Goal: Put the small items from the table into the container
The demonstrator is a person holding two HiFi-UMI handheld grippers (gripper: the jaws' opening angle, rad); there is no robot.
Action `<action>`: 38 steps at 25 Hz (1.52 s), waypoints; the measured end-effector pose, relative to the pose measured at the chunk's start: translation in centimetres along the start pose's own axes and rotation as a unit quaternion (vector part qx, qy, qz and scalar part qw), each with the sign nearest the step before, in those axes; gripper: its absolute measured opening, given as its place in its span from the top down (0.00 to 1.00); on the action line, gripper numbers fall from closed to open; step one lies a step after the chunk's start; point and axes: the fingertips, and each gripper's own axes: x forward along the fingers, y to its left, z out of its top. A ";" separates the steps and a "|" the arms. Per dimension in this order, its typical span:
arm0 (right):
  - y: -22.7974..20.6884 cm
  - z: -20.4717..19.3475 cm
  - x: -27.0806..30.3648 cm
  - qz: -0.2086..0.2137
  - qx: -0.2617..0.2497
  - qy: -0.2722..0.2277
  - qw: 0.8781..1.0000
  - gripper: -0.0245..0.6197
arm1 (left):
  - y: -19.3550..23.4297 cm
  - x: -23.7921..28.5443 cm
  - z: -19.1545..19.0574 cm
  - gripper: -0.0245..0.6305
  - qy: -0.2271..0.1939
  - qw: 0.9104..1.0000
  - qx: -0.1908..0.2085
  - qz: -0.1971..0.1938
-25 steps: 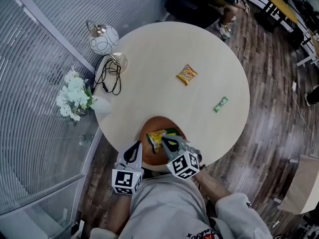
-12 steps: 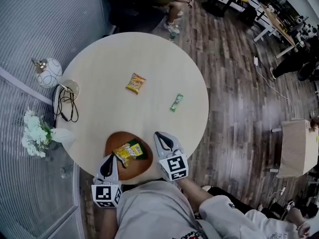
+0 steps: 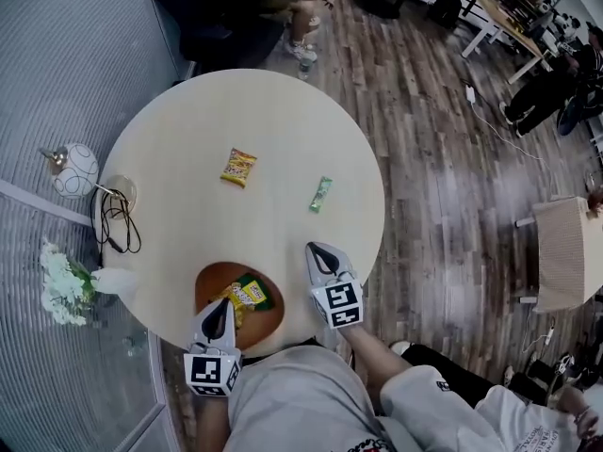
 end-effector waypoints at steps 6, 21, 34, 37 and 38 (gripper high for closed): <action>-6.1 -2.1 4.4 -0.071 0.024 0.033 0.997 0.89 | -0.5 0.4 -0.2 0.98 0.010 1.000 -0.004 -0.007; -14.3 -6.3 14.8 -0.130 0.033 0.152 0.979 0.79 | 1.5 -1.2 -1.8 0.98 0.038 0.999 -0.019 0.023; -13.1 -7.3 16.4 -0.091 0.052 0.196 0.975 0.91 | 2.1 -1.4 -1.8 0.98 0.043 0.998 -0.026 0.033; -13.1 -7.3 16.3 -0.086 0.047 0.199 0.975 0.94 | 2.0 -1.4 -1.7 0.98 0.041 0.998 -0.026 0.033; -13.1 -7.3 16.2 -0.084 0.047 0.199 0.975 0.95 | 2.0 -1.4 -1.8 0.98 0.041 0.998 -0.026 0.034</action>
